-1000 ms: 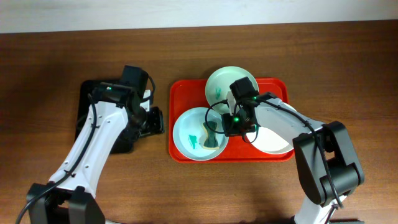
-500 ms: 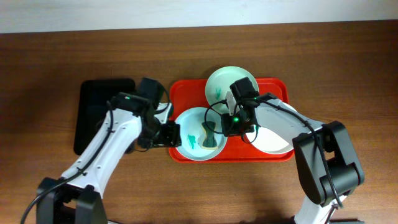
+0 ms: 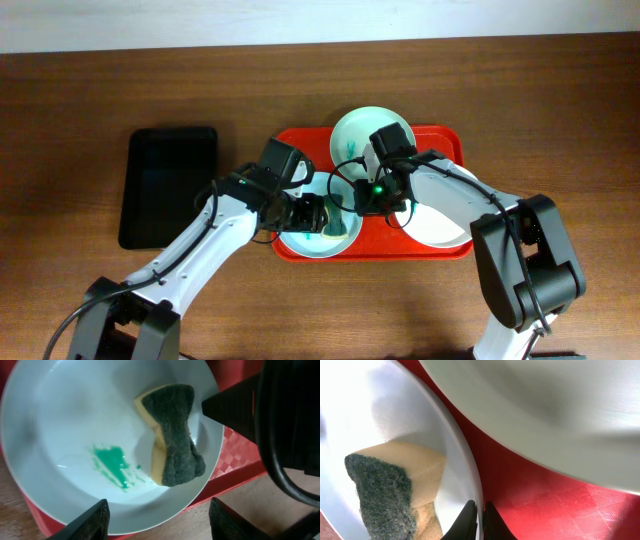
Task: Clean dirty plates on tray and stack at the side
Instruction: 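Move the left gripper back to the sponge on the light blue plate, then scrub the light blue plate with the sponge in the left gripper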
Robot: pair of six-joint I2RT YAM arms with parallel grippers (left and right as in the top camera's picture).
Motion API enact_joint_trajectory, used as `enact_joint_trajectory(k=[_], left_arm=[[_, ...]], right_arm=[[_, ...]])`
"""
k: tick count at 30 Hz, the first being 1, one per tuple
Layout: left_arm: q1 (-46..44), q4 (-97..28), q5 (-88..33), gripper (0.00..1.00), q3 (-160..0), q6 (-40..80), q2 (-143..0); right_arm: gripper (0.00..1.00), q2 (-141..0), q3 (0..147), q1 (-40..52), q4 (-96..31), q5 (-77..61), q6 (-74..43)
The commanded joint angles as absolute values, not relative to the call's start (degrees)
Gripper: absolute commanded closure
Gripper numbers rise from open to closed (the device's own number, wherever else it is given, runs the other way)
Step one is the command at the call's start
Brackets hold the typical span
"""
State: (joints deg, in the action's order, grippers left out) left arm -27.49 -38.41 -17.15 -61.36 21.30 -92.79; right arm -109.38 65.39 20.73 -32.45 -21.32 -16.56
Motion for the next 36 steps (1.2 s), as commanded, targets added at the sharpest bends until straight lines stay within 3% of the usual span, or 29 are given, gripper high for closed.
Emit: enact_joint_trajectory(k=[1,6,8,9,11,15,29,36], left_arm=[[-28.36,-37.93,-14.98,0.41,-60.66,25.34,-93.12],[-28.40,-35.46,-15.59,0.41,-60.66,27.11,-95.33],[-28.64,-34.65,-16.53,0.56,-60.66,28.88,-96.75],[-28.93,-33.89,-17.72,0.58,-60.66,28.93,-97.58],[-29.63,-32.27,-19.25,0.52,-60.66,28.91,-98.87],[-31.44,-28.84,-19.75,0.51,-60.66,28.88,-100.29],[-35.66,-25.93,-7.33,0.55,-60.66,28.91,-100.62],[-36.86,-24.27,-6.15,0.51,-60.66,31.00,-102.35]], right_arm=[[0.92,-110.10,65.10,20.93,-32.05,-23.59,-17.04],[0.92,-110.10,65.10,20.93,-31.86,-23.62,-17.06],[0.93,-110.10,65.10,20.93,-31.86,-23.62,-17.06],[0.93,-110.10,65.10,20.93,-31.86,-23.59,-17.06],[0.93,-110.10,65.10,20.93,-31.83,-23.59,-17.06],[0.93,-110.10,65.10,20.93,-31.83,-23.59,-17.04],[0.91,-110.08,65.21,20.93,-32.99,-23.62,-20.40],[0.91,-110.08,65.28,20.93,-33.61,-23.83,-22.09]])
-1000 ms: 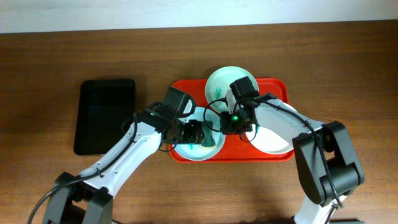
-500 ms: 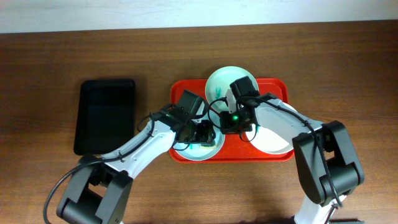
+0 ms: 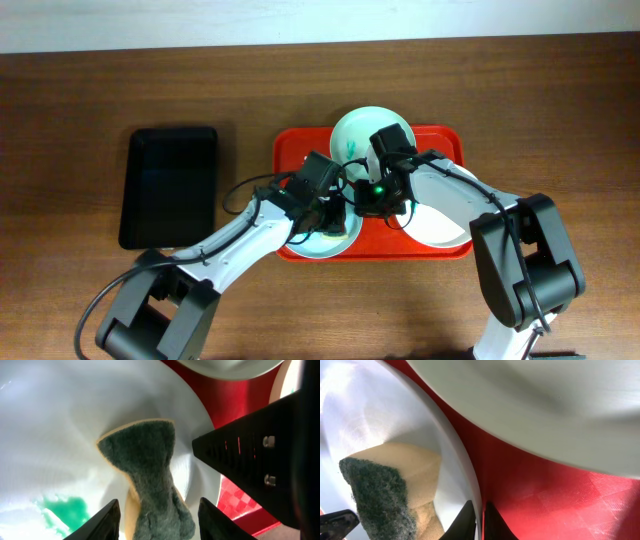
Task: Clean dirty plates on tray and stack at the side
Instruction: 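Scrub the light blue plate with the sponge in the left gripper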
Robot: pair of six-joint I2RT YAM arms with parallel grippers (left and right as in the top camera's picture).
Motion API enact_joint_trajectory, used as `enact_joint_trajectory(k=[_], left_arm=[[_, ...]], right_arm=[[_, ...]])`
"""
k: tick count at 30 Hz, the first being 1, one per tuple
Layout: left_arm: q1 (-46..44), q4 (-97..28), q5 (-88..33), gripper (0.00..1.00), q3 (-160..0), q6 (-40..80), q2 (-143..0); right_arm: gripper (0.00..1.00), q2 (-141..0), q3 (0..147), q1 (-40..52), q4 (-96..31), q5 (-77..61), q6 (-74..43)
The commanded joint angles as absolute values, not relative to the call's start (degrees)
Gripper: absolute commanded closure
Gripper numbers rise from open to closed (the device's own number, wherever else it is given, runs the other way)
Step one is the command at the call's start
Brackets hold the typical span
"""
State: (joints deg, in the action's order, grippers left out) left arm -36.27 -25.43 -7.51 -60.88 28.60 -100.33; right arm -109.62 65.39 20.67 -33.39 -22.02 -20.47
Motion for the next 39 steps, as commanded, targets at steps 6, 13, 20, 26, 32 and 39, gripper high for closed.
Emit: enact_joint_trajectory(k=[6,13,20,26,32,39], left_arm=[[-36.86,-23.57,-6.17,0.60,-60.66,31.94,-104.27],[-36.86,-22.61,-5.48,0.81,-60.66,31.88,-104.57],[-36.86,-26.57,2.79,0.96,-60.66,31.86,-104.57],[-36.80,-31.03,13.28,1.00,-60.82,31.22,-104.49],[-36.69,-36.95,27.09,1.00,-63.18,31.24,-104.44],[-36.69,-37.58,15.07,1.00,-68.38,31.24,-104.44]], right_arm=[[0.91,-110.08,65.28,20.93,-33.61,-23.79,-22.59],[0.92,-110.08,65.28,20.93,-33.61,-23.77,-22.57],[0.92,-110.08,65.28,20.93,-33.61,-23.53,-22.57],[0.92,-110.08,65.28,20.93,-33.61,-23.35,-22.57],[0.92,-110.08,65.28,20.93,-33.63,-22.33,-22.55],[0.91,-110.08,65.28,20.93,-33.65,-21.89,-22.57]])
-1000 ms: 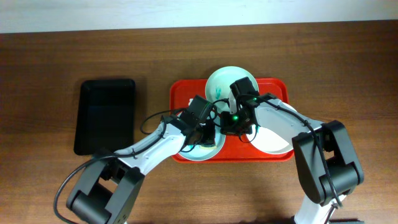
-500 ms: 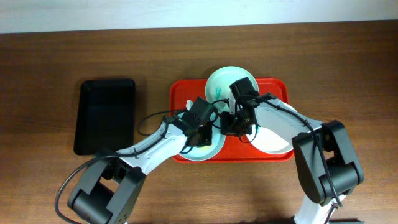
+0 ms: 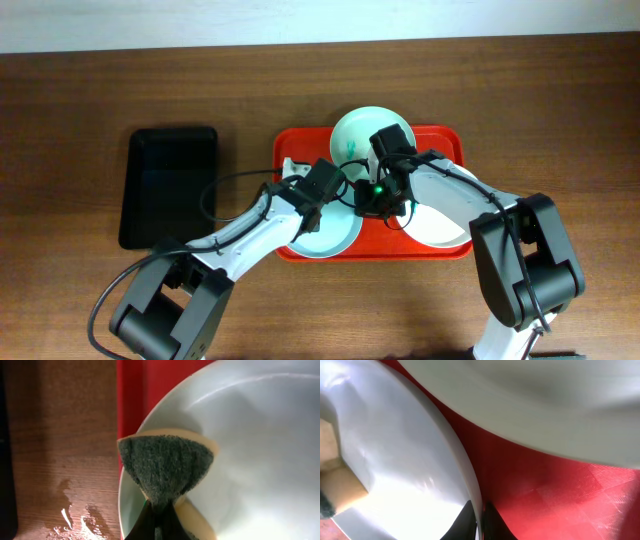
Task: Clean dirty plates on tray and stack at the side
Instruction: 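Scrub the light blue plate with the sponge in the left gripper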
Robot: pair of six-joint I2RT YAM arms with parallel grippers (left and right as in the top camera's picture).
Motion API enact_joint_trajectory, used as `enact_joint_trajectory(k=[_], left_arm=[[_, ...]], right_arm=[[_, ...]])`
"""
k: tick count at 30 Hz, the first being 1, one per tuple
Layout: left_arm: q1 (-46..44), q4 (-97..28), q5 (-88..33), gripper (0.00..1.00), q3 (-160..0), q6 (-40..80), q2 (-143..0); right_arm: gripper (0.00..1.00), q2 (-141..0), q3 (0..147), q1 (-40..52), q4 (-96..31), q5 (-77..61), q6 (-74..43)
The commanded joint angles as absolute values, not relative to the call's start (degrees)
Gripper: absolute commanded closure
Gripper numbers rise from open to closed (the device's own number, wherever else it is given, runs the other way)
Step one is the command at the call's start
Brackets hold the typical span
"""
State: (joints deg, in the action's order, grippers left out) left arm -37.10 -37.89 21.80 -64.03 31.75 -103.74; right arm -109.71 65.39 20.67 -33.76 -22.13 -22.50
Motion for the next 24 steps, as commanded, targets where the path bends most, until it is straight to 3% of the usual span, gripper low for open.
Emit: enact_joint_trajectory(k=[1,4,10,15,24], left_arm=[[-36.64,-37.10,11.79,1.00,-68.99,31.24,-104.44],[-36.32,-33.80,-3.57,1.00,-69.25,31.27,-104.68],[-36.75,-35.20,-3.01,1.00,-68.01,31.27,-106.96],[-36.71,-36.05,7.09,1.00,-67.16,31.24,-110.13],[-36.69,-44.27,35.88,1.00,-68.18,31.24,-111.81]], right_arm=[[0.91,-110.08,65.25,20.93,-33.63,-21.87,-22.57],[0.91,-110.08,65.28,20.93,-33.61,-21.87,-22.57],[0.91,-110.10,65.28,20.93,-33.63,-21.87,-22.57],[0.91,-110.08,65.25,20.93,-33.63,-21.87,-22.55],[0.94,-110.08,65.25,20.93,-33.63,-21.87,-22.55]])
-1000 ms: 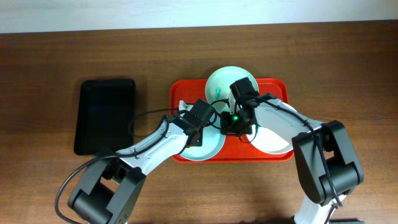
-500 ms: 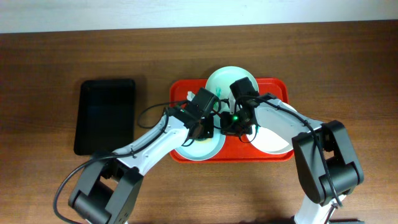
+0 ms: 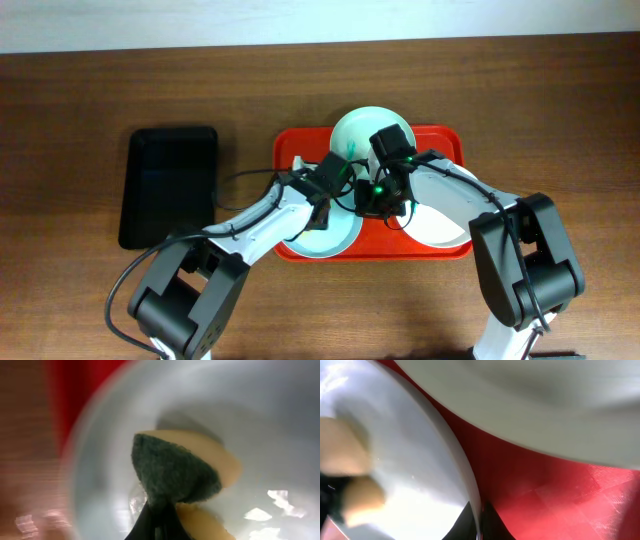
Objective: Clean dirty plates on tray and stack at the side
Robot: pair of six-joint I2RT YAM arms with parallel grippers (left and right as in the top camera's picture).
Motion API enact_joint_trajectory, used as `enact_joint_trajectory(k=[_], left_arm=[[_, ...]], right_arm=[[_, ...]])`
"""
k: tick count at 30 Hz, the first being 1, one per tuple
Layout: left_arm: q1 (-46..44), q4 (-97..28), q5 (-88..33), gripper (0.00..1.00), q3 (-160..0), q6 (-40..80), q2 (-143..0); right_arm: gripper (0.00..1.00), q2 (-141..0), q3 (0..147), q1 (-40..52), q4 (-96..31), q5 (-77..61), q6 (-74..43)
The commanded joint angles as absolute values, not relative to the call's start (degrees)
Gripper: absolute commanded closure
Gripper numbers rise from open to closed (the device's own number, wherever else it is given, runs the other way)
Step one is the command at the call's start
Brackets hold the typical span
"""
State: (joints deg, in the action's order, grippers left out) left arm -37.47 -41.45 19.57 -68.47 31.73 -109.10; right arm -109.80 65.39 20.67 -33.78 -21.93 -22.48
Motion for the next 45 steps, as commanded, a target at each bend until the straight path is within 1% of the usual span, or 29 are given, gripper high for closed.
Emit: enact_joint_trajectory(k=[1,5,11,14,16,21,25,27,29,32,34,35,39,45], left_arm=[[-36.71,-45.15,37.32,1.00,-68.73,31.24,-111.74],[-36.69,-48.53,36.71,1.00,-72.88,31.24,-111.74],[-34.96,-53.54,22.31,1.00,-83.83,31.27,-109.75],[-30.94,-54.94,14.85,1.00,-87.53,31.24,-106.17],[-27.11,-55.46,10.74,1.00,-88.12,31.22,-103.28],[-17.54,-62.81,10.26,1.00,-88.12,31.24,-100.33],[-11.88,-65.67,9.96,1.00,-87.99,31.24,-100.36],[-9.82,-66.17,9.37,1.00,-87.96,31.22,-100.36],[-8.29,-66.54,9.08,1.00,-87.96,31.22,-100.36],[-6.13,-67.09,8.99,1.00,-87.96,31.20,-100.36],[-5.39,-67.11,8.95,1.00,-87.96,30.09,-100.36],[-4.82,-67.18,8.97,1.00,-87.96,29.58,-100.36],[-3.68,-67.83,8.78,1.00,-87.96,29.45,-100.36],[-3.20,-68.07,8.78,1.00,-87.96,29.47,-100.36]], right_arm=[[0.95,-110.08,65.25,20.93,-33.63,-21.85,-22.55],[0.96,-110.08,65.28,20.93,-33.63,-21.87,-22.55],[0.96,-109.38,67.13,20.95,-35.07,-22.13,-21.28],[0.96,-108.09,69.49,20.99,-37.50,-20.27,-21.10],[0.96,-107.09,71.35,21.06,-39.24,-19.66,-18.35],[0.96,-104.92,79.31,21.91,-47.68,-13.32,-11.99],[0.96,-104.49,87.37,25.43,-55.86,1.52,-11.79],[0.96,-104.49,93.30,28.69,-61.32,12.62,-11.79],[0.96,-104.49,97.21,31.16,-64.79,20.45,-11.79],[0.96,-104.49,104.33,36.99,-70.74,38.39,-11.75],[0.96,-104.49,107.04,40.25,-73.41,48.14,-11.75],[0.96,-104.49,108.42,42.68,-74.94,55.18,-11.70],[0.96,-104.51,108.97,48.42,-75.18,68.66,-6.57],[0.96,-104.51,108.97,54.59,-73.49,81.32,3.92]])
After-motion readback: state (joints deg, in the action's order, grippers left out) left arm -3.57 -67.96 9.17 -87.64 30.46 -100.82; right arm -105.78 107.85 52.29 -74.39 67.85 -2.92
